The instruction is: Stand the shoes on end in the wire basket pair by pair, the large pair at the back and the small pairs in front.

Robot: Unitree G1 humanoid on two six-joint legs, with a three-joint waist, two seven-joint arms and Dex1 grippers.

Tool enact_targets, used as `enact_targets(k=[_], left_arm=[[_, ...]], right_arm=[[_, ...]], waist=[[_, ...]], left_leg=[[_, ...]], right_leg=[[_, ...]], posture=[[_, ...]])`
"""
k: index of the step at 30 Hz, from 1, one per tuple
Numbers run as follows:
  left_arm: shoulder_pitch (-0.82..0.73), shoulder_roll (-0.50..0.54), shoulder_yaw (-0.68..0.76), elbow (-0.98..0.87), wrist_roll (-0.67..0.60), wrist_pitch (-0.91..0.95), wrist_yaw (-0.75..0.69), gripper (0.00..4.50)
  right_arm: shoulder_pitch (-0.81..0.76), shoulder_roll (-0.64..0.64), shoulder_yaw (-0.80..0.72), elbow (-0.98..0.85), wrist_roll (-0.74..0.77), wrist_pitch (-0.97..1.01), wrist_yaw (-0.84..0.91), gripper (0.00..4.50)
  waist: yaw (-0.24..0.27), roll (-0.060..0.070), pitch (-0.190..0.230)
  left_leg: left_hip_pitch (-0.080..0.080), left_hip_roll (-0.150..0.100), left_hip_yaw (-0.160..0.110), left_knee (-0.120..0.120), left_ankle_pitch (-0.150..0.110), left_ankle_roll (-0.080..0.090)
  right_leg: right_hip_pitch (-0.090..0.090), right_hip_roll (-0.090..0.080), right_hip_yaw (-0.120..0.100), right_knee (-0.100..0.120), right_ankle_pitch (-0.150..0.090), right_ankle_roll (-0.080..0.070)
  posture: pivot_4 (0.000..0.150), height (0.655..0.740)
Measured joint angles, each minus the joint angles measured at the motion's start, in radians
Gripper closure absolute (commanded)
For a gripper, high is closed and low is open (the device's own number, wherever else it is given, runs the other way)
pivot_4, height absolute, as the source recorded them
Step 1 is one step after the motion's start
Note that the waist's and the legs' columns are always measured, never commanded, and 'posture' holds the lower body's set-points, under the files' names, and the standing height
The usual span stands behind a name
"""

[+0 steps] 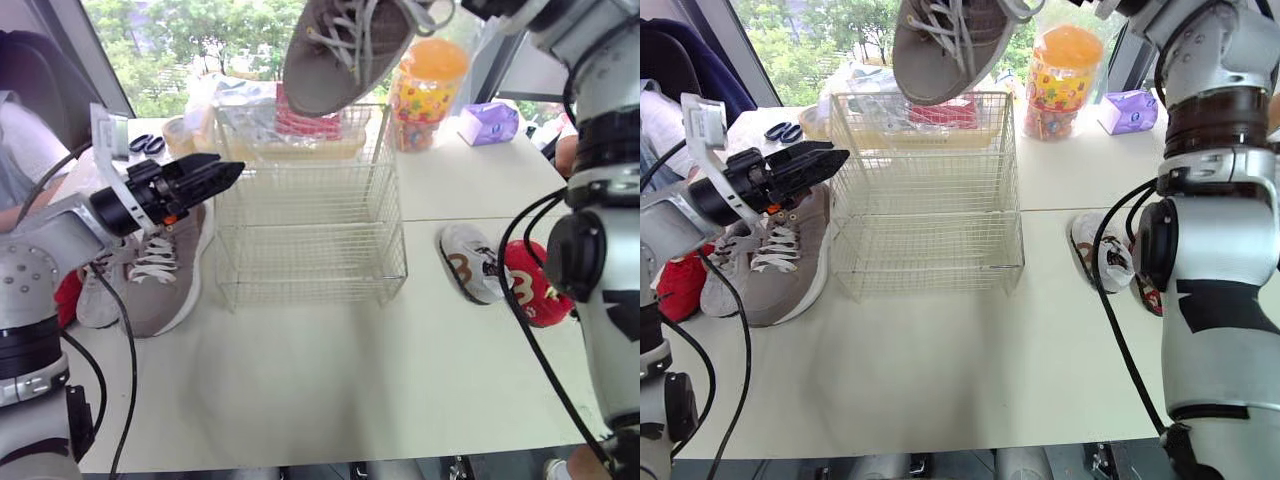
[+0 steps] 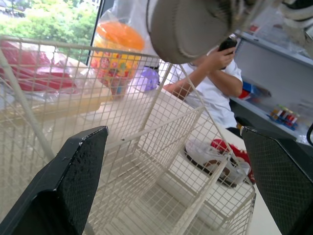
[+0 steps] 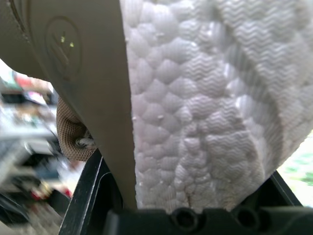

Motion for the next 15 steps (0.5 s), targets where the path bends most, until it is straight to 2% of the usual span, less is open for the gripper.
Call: enact_targets(k=[7,15], left_arm=[[0.038,-0.026,0.000,-0.052,-0.001,0.000,0.016,0.03],[0.049,-0.035,0.001,-0.079,-0.005,0.000,0.027,0.03]], right_arm=[[0.001,0.050,0.062,0.199,-0.199,-0.190,0.177,2.64],[0.038,0.106,0.065,0.286,-0.329,-0.293,0.222,2.64]], waist=[[0.002,0.001,0.001],[0.003,0.001,0.001]], left_leg=[[0.000,0.000,0.000,0.000,0.001,-0.002],[0.000,0.000,0.000,0.000,0.002,-0.003]], right_leg=[[-0.001,0.000,0.000,0.002,0.000,0.000],[-0.001,-0.001,0.000,0.002,0.000,0.000]], posture=[[0.150,0.7400],[0.150,0.7400]])
